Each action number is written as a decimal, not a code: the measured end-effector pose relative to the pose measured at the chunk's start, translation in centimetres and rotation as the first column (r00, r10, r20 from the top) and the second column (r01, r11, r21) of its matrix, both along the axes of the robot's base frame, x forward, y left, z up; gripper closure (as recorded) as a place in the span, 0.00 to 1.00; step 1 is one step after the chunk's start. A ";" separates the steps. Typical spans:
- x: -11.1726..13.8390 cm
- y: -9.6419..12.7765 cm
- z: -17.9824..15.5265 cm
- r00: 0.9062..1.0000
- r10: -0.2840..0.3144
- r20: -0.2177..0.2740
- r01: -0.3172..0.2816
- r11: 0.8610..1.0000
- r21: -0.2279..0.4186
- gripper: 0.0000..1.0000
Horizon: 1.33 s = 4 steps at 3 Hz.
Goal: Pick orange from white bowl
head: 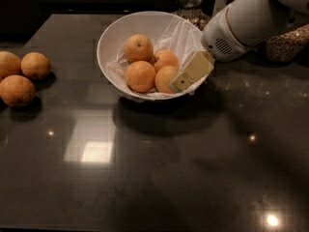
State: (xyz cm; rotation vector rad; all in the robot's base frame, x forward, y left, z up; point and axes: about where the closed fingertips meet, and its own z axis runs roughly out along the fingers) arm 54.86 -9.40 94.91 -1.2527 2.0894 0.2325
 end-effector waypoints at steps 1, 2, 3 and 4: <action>0.4 0.6 -0.6 1.000 -0.027 0.008 0.027 1.000 -0.012 0.00; 0.7 1.0 -1.3 0.998 -0.050 0.023 0.051 0.998 -0.042 0.04; 0.9 2.1 -2.4 0.999 -0.048 0.020 0.049 0.996 -0.074 0.04; 1.4 2.8 -3.4 0.999 -0.045 0.012 0.046 0.995 -0.092 0.15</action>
Offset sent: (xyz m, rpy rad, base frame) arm 0.0136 0.0123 -0.0238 -0.0810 -0.0349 -0.0846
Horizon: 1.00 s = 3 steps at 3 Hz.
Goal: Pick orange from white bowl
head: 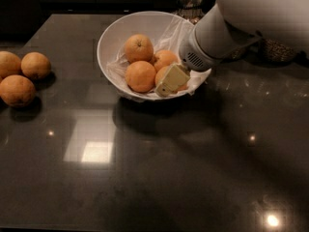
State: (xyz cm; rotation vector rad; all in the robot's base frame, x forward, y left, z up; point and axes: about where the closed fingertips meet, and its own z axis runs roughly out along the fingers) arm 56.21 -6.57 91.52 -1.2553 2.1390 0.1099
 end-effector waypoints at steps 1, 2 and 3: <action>0.5 0.5 -0.3 1.000 0.003 -0.002 -0.003 1.000 -0.005 0.23; 1.0 0.4 0.4 1.000 -0.001 0.015 0.001 1.000 -0.006 0.24; 1.2 0.4 0.7 1.000 -0.007 0.023 0.007 1.000 -0.005 0.28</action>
Offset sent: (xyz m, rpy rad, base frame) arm 0.0177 0.0022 0.0097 -0.0053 -0.0311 -0.0098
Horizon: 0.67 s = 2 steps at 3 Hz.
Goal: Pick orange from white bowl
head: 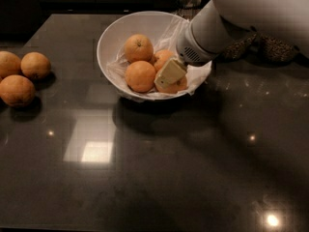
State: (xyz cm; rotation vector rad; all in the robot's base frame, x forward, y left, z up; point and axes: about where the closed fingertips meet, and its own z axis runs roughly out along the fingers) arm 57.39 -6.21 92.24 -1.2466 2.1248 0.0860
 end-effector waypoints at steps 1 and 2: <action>0.2 -0.2 -0.2 1.000 -0.015 -0.003 0.015 1.000 0.002 0.28; 0.3 -0.6 -0.8 0.999 -0.033 -0.015 0.033 0.999 -0.002 0.29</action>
Offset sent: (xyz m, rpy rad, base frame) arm 0.0071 -0.0117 -0.0203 -0.0038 0.0356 -0.0596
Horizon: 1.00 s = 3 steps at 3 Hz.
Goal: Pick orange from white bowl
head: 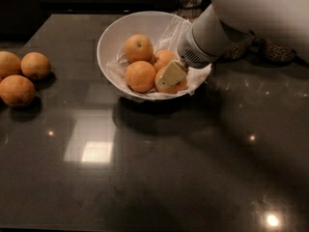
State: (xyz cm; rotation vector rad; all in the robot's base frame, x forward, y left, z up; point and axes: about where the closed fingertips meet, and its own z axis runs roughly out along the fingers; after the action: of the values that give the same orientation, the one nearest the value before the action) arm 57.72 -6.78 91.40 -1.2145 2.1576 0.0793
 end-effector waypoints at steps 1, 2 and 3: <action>0.3 -0.3 -1.0 1.000 -0.018 -0.020 0.018 1.000 -0.005 0.30; 0.6 -0.3 -2.0 0.999 -0.027 -0.041 0.027 1.000 -0.007 0.31; 1.1 0.0 -2.8 0.998 -0.028 -0.062 0.028 1.000 -0.004 0.32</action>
Offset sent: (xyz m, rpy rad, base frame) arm 0.0126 -0.0051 -0.0324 -0.0061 0.0678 -0.0425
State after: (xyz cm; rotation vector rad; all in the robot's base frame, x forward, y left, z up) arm 58.77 -6.80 88.62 -1.1979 2.2279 0.1028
